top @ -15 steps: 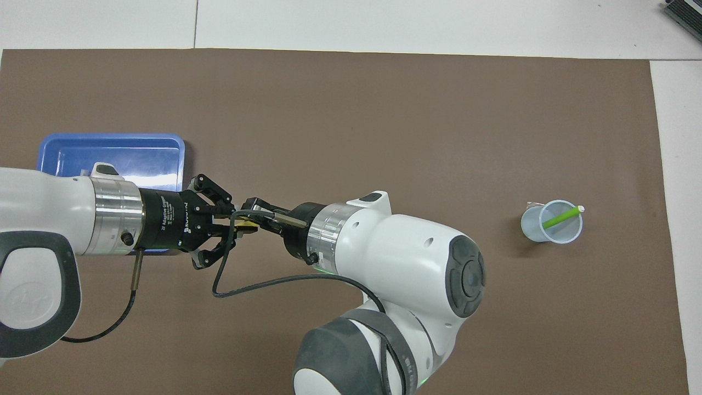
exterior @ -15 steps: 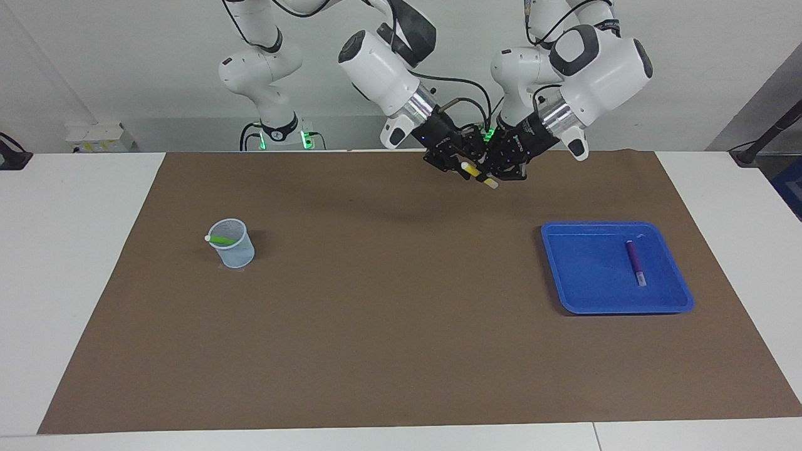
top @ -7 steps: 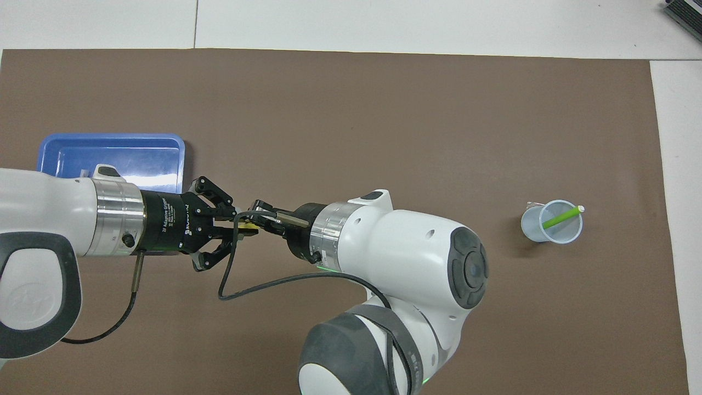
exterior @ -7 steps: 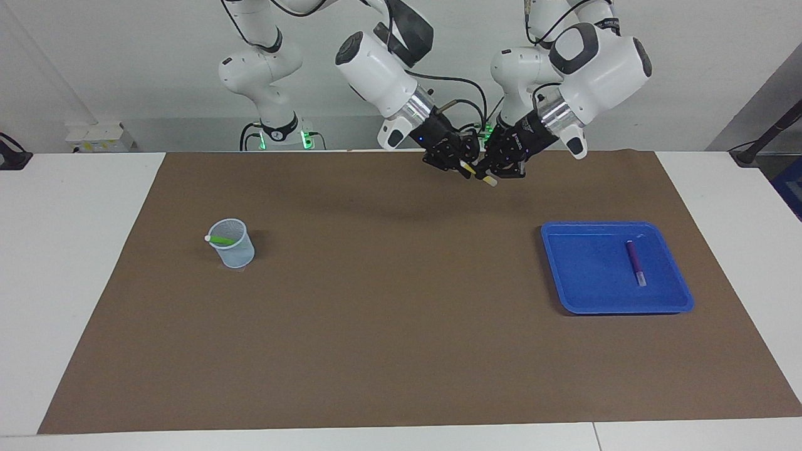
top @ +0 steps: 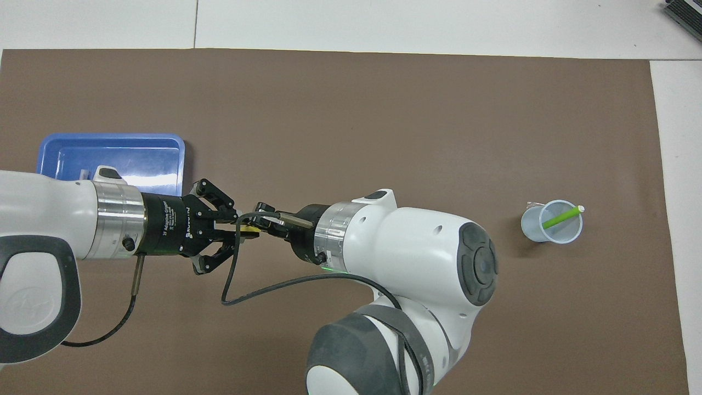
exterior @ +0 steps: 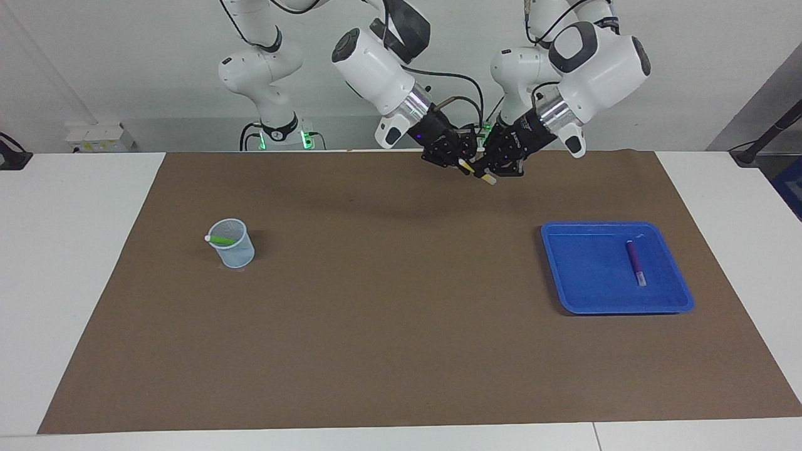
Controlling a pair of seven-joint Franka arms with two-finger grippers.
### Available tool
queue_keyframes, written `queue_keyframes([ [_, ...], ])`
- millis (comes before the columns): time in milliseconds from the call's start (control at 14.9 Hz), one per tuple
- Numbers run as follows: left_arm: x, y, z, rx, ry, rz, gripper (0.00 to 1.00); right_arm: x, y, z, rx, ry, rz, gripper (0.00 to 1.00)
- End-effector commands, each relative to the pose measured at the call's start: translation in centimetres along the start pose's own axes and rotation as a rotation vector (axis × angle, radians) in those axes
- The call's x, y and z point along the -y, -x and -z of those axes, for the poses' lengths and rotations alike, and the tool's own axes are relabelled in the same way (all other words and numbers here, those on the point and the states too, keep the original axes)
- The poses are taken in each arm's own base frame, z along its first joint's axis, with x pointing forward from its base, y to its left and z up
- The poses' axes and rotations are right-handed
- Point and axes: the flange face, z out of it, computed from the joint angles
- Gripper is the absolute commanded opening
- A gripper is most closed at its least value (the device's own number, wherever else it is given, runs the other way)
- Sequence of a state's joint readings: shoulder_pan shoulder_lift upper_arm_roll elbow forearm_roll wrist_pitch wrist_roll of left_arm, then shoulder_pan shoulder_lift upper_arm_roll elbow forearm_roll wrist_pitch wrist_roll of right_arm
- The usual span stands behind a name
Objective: Transfer and insert pens with both arms
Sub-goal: 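Grasp the yellow pen with the right gripper, then open the left gripper while the right gripper pulls the yellow pen away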
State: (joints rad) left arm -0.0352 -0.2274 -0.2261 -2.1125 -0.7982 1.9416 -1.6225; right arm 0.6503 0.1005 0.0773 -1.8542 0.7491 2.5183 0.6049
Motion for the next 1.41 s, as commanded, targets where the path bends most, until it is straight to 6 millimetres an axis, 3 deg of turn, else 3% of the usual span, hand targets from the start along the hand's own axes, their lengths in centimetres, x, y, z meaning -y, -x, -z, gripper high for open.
queue_keyframes([
  [0,1.1,-0.1,0.5,0.009,0.002,-0.025,0.31,-0.3,-0.2,0.8,0.008,0.006,0.012,0.0],
  [67,1.2,-0.1,0.4,0.009,-0.001,-0.023,0.22,-0.5,-0.4,0.8,0.005,0.007,0.008,0.0],
  [134,1.2,-0.2,0.4,0.008,-0.003,-0.017,0.0,-0.6,-0.7,1.0,0.002,0.007,0.005,0.0],
  [471,1.5,0.1,0.7,0.009,-0.005,-0.033,0.03,-0.6,-0.6,1.0,0.005,0.009,0.005,0.0],
  [740,1.6,0.2,0.8,0.008,-0.008,-0.037,0.32,-2.0,-2.4,1.7,0.008,0.072,0.031,0.0],
  [807,1.7,0.2,0.8,0.007,-0.009,-0.039,0.6,-2.3,-3.0,2.5,0.007,0.093,0.06,0.0],
  [874,1.7,0.2,0.9,0.008,-0.007,-0.039,0.67,-2.8,-3.6,3.1,0.022,0.111,0.074,0.0],
  [1009,2.2,0.3,1.0,0.006,-0.003,-0.061,1.0,-4.1,-5.2,4.7,0.05,0.15,0.133,0.0],
  [1210,2.0,-0.1,1.3,-0.001,0.005,-0.136,1.0,-6.9,-8.0,8.5,0.112,0.253,0.255,0.0],
  [1345,2.0,-0.9,1.6,-0.011,0.01,-0.286,1.0,-9.1,-9.7,11.4,0.159,0.307,0.344,0.0],
])
